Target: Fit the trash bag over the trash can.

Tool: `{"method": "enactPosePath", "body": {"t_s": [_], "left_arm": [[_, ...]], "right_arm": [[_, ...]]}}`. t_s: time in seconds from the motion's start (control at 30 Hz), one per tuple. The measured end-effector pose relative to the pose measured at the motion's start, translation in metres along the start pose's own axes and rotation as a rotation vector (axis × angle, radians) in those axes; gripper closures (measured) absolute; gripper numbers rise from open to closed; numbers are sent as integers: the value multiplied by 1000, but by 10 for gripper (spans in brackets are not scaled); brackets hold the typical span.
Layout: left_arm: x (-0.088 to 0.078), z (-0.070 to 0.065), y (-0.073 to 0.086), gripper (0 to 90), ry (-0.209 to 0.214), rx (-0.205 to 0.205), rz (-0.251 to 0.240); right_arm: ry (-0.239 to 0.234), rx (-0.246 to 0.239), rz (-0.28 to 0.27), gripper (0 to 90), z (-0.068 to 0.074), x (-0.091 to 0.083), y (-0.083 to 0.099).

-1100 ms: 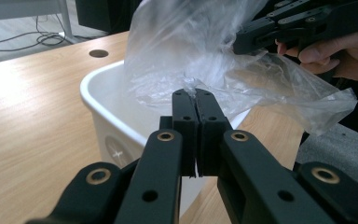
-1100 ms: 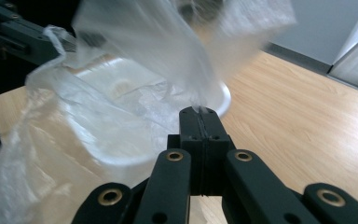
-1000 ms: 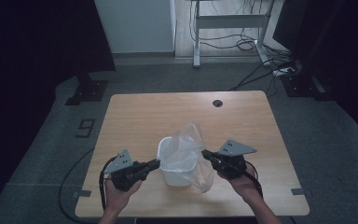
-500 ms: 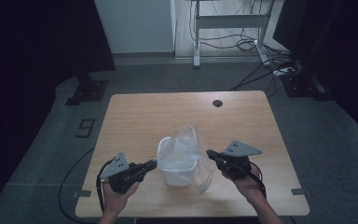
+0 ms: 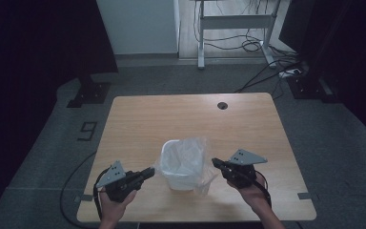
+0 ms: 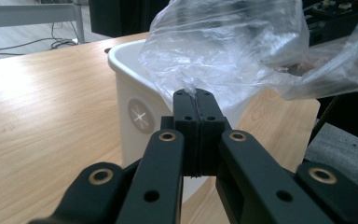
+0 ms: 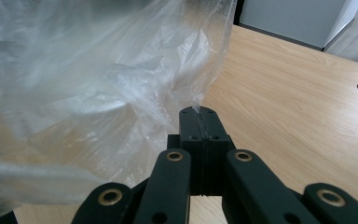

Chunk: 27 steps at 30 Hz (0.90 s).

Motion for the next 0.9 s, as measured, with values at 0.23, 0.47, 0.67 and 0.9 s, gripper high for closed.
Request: {"method": "enactPosePath", "body": {"t_s": [0.23,0.47,0.67,0.9], "left_arm": [[1,2,6,878,18,-18,4],[-1,-3,-12,622,15,5,-21],[6,-9,-32,442,-7,47,3],[8,-11,-52,379,4,86,23]], "right_arm": [[7,11,3,891,-3,1,0],[-9,-1,-21,829,4,-2,-7],[-24,-53,-36,727,18,-1,-20],[-15,-73,-29,575,24,-2,-25]]}}
Point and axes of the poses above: each handheld gripper's, and its own axes: x roughly forward along the jaws, y roughly out of its underside, z roughly to its left, the point moved 2 cm from there along x, roughly forward along the jaws, and after that the axes turned 15 degrees about x, right-handed, at the moved point
